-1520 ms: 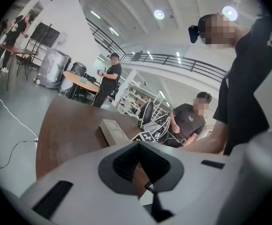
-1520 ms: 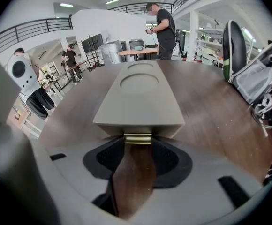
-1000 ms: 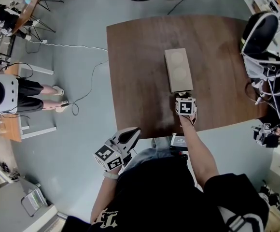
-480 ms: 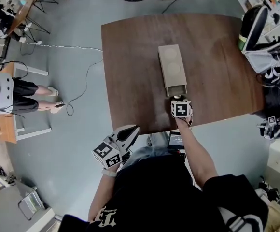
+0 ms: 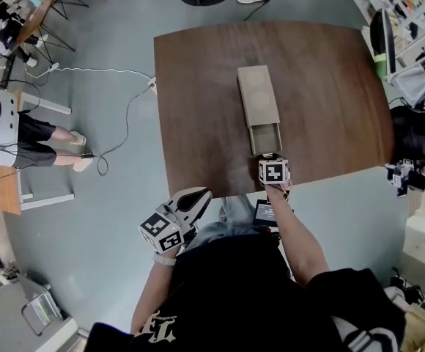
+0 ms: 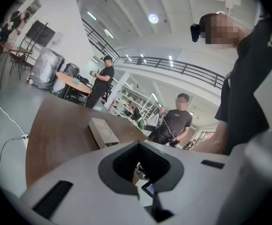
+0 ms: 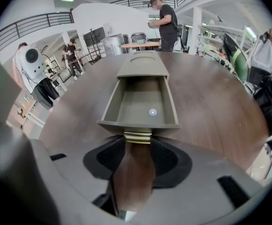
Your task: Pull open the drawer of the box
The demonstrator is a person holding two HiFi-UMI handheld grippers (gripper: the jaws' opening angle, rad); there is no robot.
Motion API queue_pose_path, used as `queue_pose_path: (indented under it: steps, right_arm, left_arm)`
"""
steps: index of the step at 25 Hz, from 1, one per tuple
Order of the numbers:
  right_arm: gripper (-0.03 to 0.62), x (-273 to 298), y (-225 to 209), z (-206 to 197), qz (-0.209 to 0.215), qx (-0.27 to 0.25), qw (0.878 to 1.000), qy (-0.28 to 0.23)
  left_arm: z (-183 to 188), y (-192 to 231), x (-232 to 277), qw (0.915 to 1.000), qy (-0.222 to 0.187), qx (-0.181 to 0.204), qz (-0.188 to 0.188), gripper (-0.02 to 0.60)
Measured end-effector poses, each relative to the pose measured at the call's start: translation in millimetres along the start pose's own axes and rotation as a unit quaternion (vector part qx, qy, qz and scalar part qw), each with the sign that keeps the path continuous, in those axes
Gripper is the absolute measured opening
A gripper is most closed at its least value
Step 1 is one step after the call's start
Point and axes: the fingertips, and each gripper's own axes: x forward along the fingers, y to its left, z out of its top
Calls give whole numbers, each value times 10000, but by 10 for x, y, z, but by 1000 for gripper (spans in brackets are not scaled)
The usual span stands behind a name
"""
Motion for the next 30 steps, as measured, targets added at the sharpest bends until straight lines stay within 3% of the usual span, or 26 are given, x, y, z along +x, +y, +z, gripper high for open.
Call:
queue_pose_path:
  steps: [13,30]
  right_arm:
    - [156,-161,62,-529,55,146,9996,245]
    - [153,-316,96,-900,55,216,9995,243]
  left_arm:
    - [-174,-254,-126,9998,38,85,-165,3]
    - [-404,-543,-250,9994,68,167,-308,2]
